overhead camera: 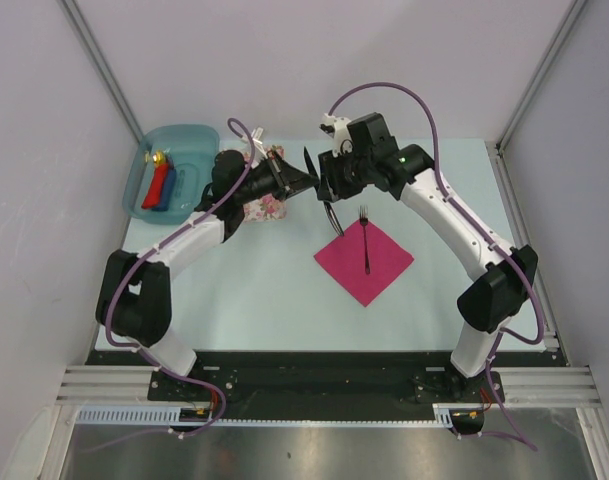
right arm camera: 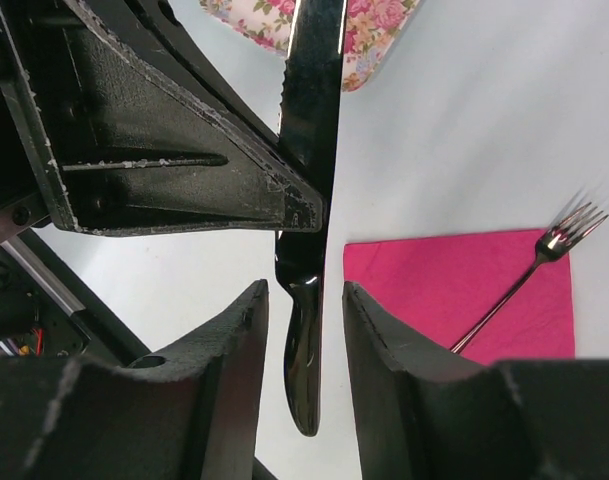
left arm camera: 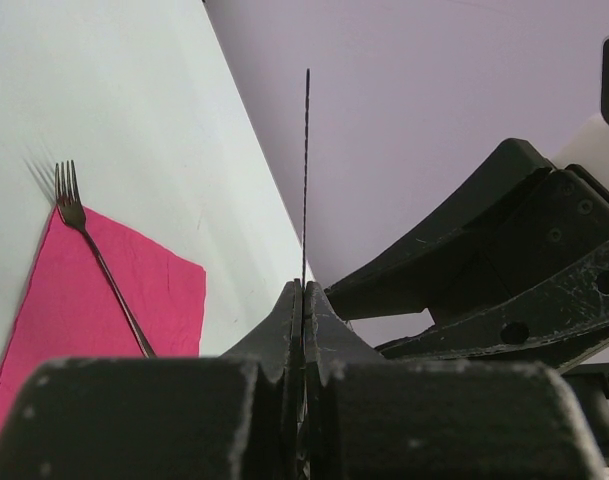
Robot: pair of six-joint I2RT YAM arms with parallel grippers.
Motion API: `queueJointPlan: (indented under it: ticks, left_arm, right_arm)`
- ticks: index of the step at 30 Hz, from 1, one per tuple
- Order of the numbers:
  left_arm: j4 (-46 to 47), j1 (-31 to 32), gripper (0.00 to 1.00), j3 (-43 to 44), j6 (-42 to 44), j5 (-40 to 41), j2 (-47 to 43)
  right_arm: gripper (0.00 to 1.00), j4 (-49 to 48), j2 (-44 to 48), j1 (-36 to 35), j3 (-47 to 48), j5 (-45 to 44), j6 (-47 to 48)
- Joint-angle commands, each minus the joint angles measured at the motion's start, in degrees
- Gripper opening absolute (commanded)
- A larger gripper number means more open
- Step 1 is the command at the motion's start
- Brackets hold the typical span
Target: Place the utensils on the paper napkin and roll it up
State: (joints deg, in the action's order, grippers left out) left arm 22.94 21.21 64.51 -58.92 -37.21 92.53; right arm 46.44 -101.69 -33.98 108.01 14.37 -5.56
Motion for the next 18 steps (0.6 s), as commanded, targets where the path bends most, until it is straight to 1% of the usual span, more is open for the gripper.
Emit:
queueJointPlan:
  ticks: [1, 4, 8, 14, 18]
  left_arm:
    - [2.7, 0.3, 0.00, 2.0, -1.1, -0.1, -0.2]
    - [3.2, 0.2, 0.00, 1.7, -1.6, 0.0, -0.2]
    - [3.5, 0.3, 0.00, 1.4, -2.3, 0.1, -0.3]
    - [4.1, 0.3, 0.00, 1.3, -3.0, 0.2, -0.4]
    - [4.0, 0.3, 0.00, 1.0, -3.0, 0.2, -0.5]
  right_arm:
    - [0.42, -1.2, 0.7, -0.5, -0.4, -1.3, 0.4]
    - [0.48, -1.1, 0.8, -0.5, -0.5, -1.9, 0.8]
    - [0.49, -1.0, 1.3, -0.6, -1.6, -1.5, 0.7]
    - [0.43, -1.3, 2.3, -0.7, -3.3, -1.5, 0.6]
    - [0.32, -1.6, 2.5, -0.7, -3.2, -1.8, 0.3]
